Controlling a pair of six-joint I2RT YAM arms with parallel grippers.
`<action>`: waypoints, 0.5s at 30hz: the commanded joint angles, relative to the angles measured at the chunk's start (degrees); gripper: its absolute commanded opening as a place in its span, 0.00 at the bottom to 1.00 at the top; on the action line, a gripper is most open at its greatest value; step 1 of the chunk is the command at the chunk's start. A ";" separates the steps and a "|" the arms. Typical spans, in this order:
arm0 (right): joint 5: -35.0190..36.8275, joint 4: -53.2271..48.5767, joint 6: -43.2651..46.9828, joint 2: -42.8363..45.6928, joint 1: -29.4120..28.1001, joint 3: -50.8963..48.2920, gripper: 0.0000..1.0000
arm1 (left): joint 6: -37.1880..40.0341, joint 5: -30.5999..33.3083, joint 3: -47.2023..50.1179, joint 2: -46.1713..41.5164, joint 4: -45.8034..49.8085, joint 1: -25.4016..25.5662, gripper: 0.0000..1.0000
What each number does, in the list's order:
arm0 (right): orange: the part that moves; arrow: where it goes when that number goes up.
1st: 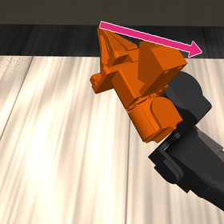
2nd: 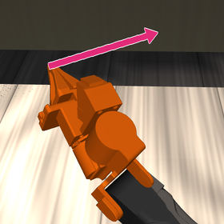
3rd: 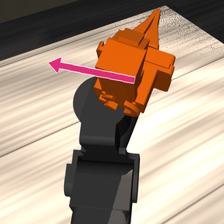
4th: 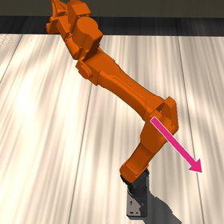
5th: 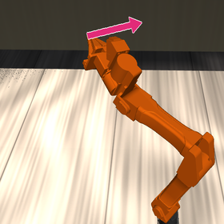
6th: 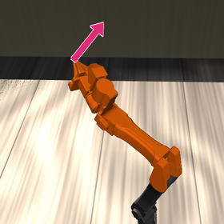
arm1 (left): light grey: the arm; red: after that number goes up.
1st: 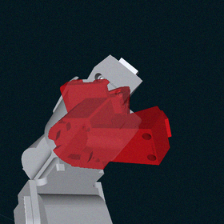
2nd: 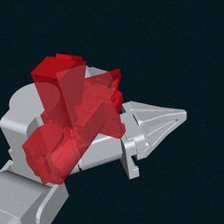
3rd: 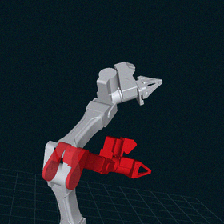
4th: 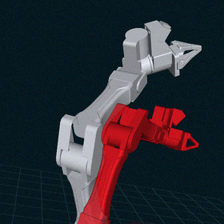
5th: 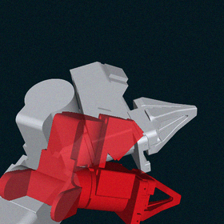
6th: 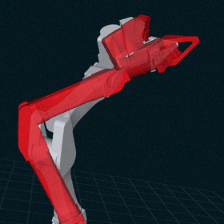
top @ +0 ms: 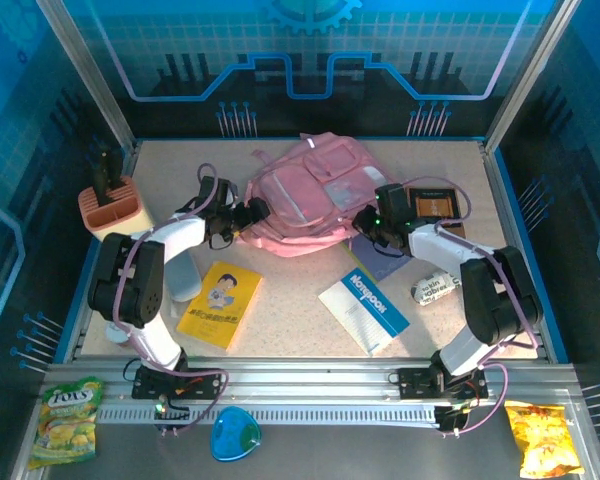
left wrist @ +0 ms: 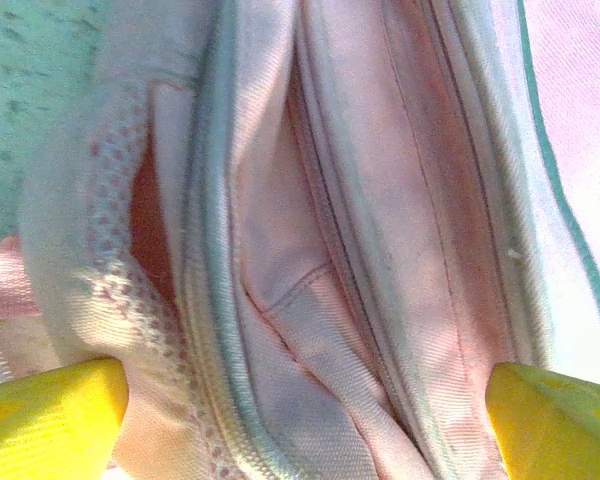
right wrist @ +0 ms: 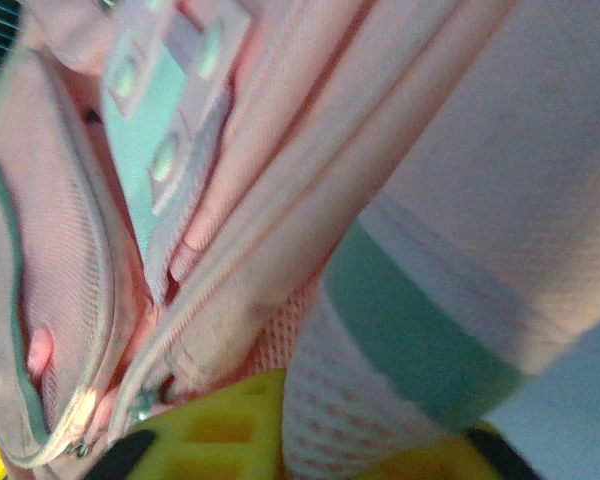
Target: Pack the student bag
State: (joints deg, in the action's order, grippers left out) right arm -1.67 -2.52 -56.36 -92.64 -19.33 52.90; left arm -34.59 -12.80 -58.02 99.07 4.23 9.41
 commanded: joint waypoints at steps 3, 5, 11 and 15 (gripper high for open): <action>-3.73 3.78 -4.62 -1.62 0.28 0.09 0.50 | 3.17 7.10 1.40 -6.30 4.11 1.49 0.93; -6.06 4.10 -6.08 -2.30 1.27 -0.44 0.57 | 3.52 8.84 2.35 -8.95 6.09 2.83 0.93; -8.11 8.42 -9.65 -2.50 3.63 -5.16 0.56 | 3.29 13.41 4.21 -15.32 10.05 9.49 0.94; -10.66 9.39 -8.95 -4.27 4.47 -4.36 0.48 | 1.06 15.56 4.42 -16.71 10.40 13.87 0.93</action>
State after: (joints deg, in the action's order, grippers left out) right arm -9.58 4.21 -64.51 -95.37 -15.62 48.31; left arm -32.71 -0.82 -54.48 83.66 11.92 21.02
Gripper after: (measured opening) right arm 0.513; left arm 0.935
